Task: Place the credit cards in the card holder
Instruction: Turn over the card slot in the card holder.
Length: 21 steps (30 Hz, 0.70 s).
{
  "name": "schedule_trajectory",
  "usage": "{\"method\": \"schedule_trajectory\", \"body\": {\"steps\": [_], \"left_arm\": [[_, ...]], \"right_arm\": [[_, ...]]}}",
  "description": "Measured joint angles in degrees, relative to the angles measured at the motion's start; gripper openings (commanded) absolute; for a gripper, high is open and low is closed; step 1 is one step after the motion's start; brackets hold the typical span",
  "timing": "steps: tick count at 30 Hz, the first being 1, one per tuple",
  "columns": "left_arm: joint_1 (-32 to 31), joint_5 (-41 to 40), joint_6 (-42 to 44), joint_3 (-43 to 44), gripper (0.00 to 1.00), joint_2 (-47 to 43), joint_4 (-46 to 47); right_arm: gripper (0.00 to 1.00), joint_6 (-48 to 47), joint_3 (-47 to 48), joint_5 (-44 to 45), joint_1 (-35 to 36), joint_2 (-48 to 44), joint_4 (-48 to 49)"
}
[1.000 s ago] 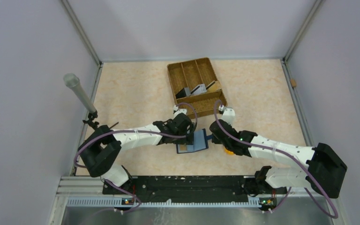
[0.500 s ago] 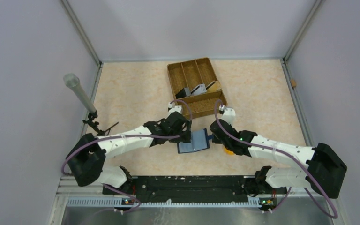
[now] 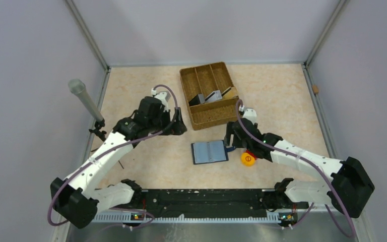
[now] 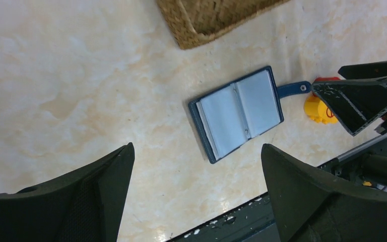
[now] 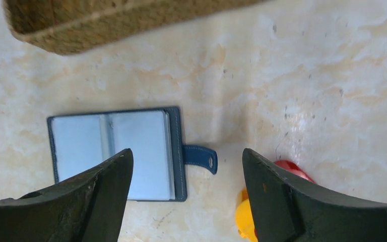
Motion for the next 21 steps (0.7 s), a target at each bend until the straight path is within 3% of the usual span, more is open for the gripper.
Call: {"method": "schedule_trajectory", "body": {"steps": [6, 15, 21], "left_arm": [[6.3, -1.0, 7.1, 3.6, 0.99, -3.3, -3.0], [11.7, -2.3, 11.0, 0.4, 0.99, -4.2, -2.4], [12.8, -2.3, 11.4, -0.9, 0.99, -5.6, -2.0]], "right_arm": [[0.81, -9.0, 11.8, -7.0, -8.5, 4.0, -0.5], [0.81, -22.6, 38.7, -14.3, -14.5, 32.7, -0.6], [0.81, -27.6, 50.1, -15.8, -16.5, 45.6, -3.2]]}}
